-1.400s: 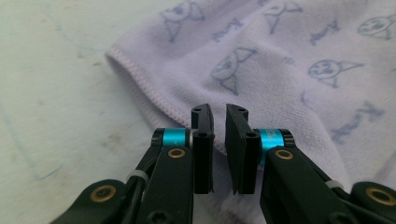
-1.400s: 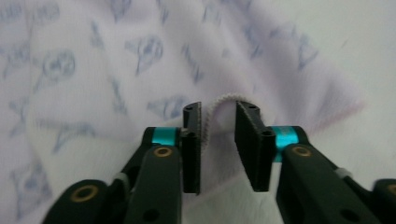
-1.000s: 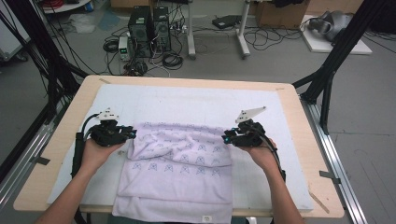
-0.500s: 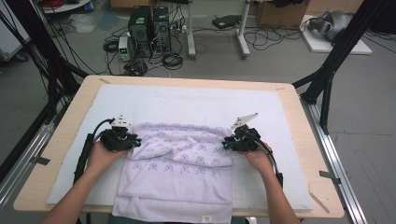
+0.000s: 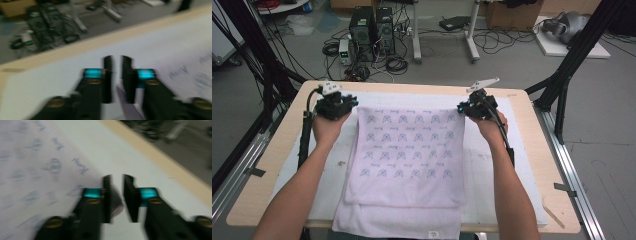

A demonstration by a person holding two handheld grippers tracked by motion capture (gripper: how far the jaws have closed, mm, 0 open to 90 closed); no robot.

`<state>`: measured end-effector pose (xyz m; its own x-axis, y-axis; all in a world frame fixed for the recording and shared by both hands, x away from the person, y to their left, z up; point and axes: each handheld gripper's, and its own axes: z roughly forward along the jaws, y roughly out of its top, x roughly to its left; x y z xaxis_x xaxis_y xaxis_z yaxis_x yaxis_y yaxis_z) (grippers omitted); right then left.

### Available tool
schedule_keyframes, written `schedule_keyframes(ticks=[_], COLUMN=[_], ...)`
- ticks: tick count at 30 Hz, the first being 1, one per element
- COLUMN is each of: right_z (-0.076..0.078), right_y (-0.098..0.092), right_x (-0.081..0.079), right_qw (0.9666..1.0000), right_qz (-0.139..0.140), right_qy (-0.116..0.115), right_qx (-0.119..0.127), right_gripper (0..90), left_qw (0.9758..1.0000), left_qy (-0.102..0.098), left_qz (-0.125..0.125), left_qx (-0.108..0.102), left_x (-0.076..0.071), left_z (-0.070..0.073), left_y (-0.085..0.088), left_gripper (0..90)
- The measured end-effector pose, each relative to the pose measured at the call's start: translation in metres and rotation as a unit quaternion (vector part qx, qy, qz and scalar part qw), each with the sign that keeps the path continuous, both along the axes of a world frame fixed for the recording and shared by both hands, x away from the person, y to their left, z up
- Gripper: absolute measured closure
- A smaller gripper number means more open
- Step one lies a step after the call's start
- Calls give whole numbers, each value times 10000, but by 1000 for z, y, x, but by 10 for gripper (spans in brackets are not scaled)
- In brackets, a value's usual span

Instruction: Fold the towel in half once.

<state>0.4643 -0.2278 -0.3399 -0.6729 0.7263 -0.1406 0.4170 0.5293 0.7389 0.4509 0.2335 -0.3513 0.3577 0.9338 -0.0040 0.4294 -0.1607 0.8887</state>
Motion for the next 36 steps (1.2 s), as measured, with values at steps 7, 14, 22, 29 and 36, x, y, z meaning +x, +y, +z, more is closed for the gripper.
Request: schedule_keyframes(ticks=[7,14,22,29,36], right_z=[-20,-30,-46,-73,-96], right_y=[-3,6,8,9,15], right_x=[-6,-68,-134,-172,-190], right_qw=[9965,9925,9866,9832,9795], right_qz=[241,904,1309,1497,1691], right_qy=[744,647,591,741,960], right_qx=[301,510,769,736,532], right_gripper=[586,583,572,575,621], left_qw=[9977,9900,9822,9758,9613], left_qy=[297,377,297,439,690], left_qz=[-581,-1330,-1786,-2117,-2630], left_qx=[155,279,498,319,439], left_x=[-18,-77,-141,-180,-200], left_z=[-17,-38,-51,-69,-87], left_y=[1,3,3,9,0], left_gripper=[619,580,529,510,547])
